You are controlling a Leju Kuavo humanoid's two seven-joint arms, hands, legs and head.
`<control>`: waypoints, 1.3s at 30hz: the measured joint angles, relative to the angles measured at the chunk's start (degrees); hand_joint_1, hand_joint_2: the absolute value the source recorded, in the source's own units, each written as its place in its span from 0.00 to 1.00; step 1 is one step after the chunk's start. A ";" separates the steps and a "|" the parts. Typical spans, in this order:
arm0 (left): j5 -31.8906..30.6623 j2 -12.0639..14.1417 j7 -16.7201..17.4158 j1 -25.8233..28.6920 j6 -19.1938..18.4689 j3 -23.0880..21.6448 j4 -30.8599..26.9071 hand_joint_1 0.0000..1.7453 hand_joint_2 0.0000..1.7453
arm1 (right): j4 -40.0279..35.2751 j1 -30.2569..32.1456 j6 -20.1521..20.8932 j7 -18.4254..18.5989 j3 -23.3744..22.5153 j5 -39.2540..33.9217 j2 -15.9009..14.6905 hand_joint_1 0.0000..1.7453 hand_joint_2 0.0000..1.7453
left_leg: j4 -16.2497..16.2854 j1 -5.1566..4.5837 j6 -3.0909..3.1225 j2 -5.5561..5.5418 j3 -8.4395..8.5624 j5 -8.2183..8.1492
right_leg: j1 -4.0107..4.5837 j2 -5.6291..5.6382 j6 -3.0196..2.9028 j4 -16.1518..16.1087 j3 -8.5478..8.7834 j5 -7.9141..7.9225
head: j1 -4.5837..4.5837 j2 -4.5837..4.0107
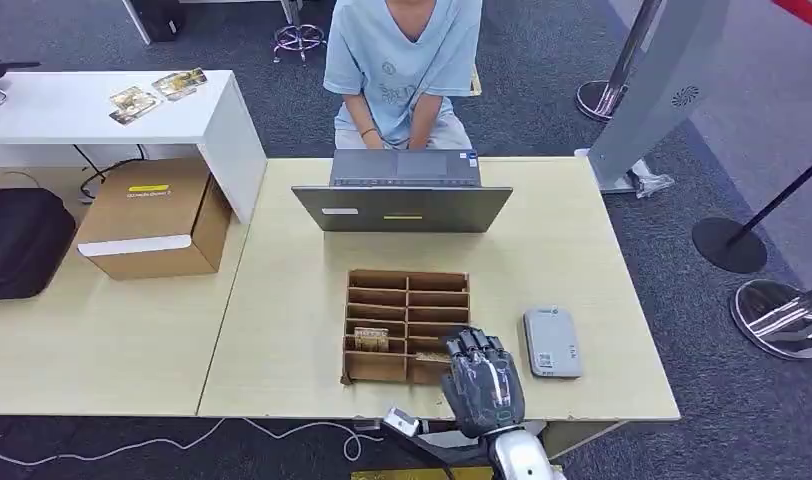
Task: Pass the card to the sensor for recognition and then transmit it.
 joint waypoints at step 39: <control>2.40 -0.44 1.29 0.17 1.38 3.61 0.00 0.00 1.00 | 1.57 -1.09 0.48 -0.02 0.94 0.00 0.96 0.93 1.00 | 0.00 0.00 0.00 0.03 0.01 0.00 | 0.00 0.02 0.00 0.00 -0.01 0.00 | 0.00 0.00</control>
